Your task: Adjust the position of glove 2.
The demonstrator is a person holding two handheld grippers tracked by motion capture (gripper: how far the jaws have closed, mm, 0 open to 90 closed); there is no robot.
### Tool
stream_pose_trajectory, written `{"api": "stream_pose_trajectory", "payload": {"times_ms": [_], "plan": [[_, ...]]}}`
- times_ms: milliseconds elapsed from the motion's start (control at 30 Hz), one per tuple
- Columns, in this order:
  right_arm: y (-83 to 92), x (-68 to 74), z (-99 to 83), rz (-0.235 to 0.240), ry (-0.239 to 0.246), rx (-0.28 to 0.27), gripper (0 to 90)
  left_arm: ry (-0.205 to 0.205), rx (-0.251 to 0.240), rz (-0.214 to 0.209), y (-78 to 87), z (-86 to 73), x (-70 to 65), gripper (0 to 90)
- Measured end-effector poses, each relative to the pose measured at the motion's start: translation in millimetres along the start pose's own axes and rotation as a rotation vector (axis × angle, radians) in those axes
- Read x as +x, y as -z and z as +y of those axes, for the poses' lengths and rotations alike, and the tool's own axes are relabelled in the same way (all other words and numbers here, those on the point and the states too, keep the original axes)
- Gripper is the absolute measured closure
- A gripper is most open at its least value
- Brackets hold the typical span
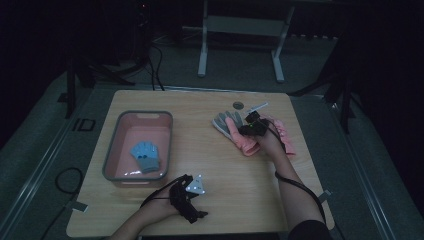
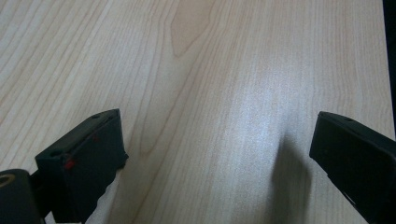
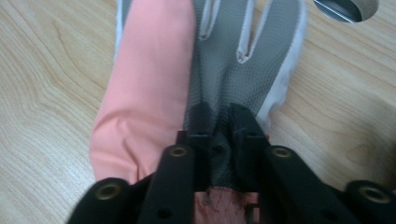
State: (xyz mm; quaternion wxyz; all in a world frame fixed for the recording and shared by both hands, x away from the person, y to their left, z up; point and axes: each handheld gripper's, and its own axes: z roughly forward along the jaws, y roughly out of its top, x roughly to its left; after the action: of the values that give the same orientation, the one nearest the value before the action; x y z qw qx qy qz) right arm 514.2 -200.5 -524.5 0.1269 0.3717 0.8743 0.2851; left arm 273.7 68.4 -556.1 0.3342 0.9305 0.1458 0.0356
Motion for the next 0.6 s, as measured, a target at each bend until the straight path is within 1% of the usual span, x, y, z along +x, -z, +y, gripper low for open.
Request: {"api": "stream_pose_trajectory", "payload": {"times_ms": [33,67,100,167,200,233,267,300,333,433,467,500,600], "plan": [[0.3,1.7,0.3,-0.005,-0.002,0.004,84.3,-0.008,0.004,-0.001,0.4,0.0,0.2,3.4],[1.3,4.1,0.8,-0.012,-0.012,0.002,85.4,-0.007,0.004,-0.001,0.4,0.0,0.2,3.4],[2.8,5.5,0.8,-0.014,-0.03,-0.003,86.0,-0.001,-0.001,-0.001,0.3,0.0,-0.2,3.4],[8.5,9.4,0.4,-0.008,-0.084,-0.026,86.7,-0.006,0.0,-0.002,1.0,-0.2,-0.1,3.4],[12.2,13.4,-0.8,-0.008,-0.121,-0.036,86.8,-0.006,0.0,0.0,1.0,-0.3,0.0,3.4],[12.2,13.4,-0.8,-0.008,-0.121,-0.036,86.8,-0.006,0.0,0.0,1.0,-0.3,0.0,3.4],[14.7,16.3,-1.9,-0.012,-0.134,-0.042,87.0,-0.007,-0.001,0.002,1.1,-0.5,0.2,3.4],[22.9,27.0,-5.6,-0.023,-0.169,-0.057,87.0,-0.009,-0.002,0.004,1.1,-0.4,0.3,3.4],[26.8,31.6,-7.1,-0.02,-0.188,-0.063,87.0,-0.006,-0.006,0.006,0.8,-0.3,0.0,3.4],[37.9,45.8,-9.3,-0.046,-0.211,-0.073,87.0,-0.012,-0.002,0.009,0.8,-0.1,-0.3,3.4],[41.9,49.5,-9.8,-0.045,-0.225,-0.079,87.1,-0.015,-0.002,0.013,1.0,0.0,-0.3,3.4],[45.6,52.7,-10.4,-0.042,-0.238,-0.087,87.1,-0.008,-0.008,0.014,1.0,0.1,-0.6,3.4],[57.9,63.1,-13.4,-0.04,-0.282,-0.112,87.1,-0.013,-0.011,0.018,2.3,-0.3,0.3,3.4]]}}
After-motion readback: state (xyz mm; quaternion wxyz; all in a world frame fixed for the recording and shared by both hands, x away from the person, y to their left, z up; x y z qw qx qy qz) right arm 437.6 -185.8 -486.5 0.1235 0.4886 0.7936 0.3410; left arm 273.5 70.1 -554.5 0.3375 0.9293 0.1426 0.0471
